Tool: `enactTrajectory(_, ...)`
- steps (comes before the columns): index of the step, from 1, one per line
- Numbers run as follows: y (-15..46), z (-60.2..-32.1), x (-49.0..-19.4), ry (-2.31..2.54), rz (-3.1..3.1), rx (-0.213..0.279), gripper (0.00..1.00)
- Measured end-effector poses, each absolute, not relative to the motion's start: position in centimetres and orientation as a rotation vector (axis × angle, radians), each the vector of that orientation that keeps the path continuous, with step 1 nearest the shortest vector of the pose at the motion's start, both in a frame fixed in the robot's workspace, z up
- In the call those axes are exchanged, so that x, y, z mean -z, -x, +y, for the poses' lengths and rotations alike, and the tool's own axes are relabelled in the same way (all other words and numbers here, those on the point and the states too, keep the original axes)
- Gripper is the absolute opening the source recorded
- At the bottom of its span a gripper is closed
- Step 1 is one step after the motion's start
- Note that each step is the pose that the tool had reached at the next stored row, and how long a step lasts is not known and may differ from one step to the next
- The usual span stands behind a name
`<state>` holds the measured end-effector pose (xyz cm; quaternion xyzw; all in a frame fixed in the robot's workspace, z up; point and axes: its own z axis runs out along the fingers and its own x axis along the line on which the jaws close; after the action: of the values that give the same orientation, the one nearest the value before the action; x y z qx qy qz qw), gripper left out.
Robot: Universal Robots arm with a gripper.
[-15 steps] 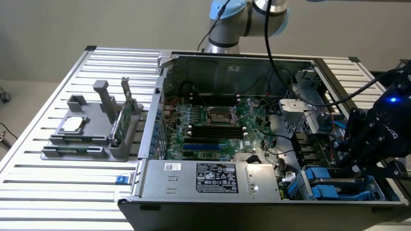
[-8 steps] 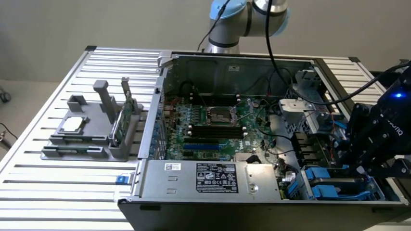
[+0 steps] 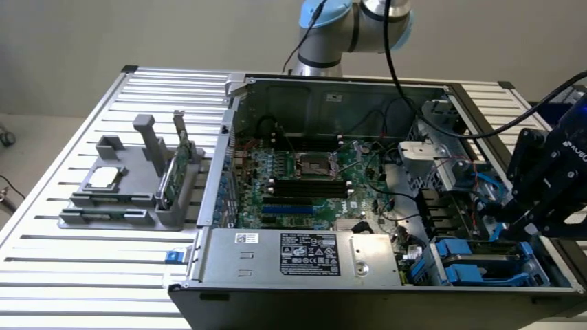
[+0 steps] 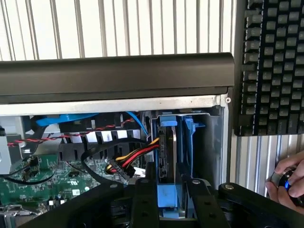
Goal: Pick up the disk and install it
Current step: 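Insert the disk into the insertion slot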
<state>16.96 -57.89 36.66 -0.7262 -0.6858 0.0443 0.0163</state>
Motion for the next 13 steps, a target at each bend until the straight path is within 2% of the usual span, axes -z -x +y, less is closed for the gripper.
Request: enactTrajectory(13,-13.2,-57.8,-36.8,2.256,-2.135,-0.137,0.31)
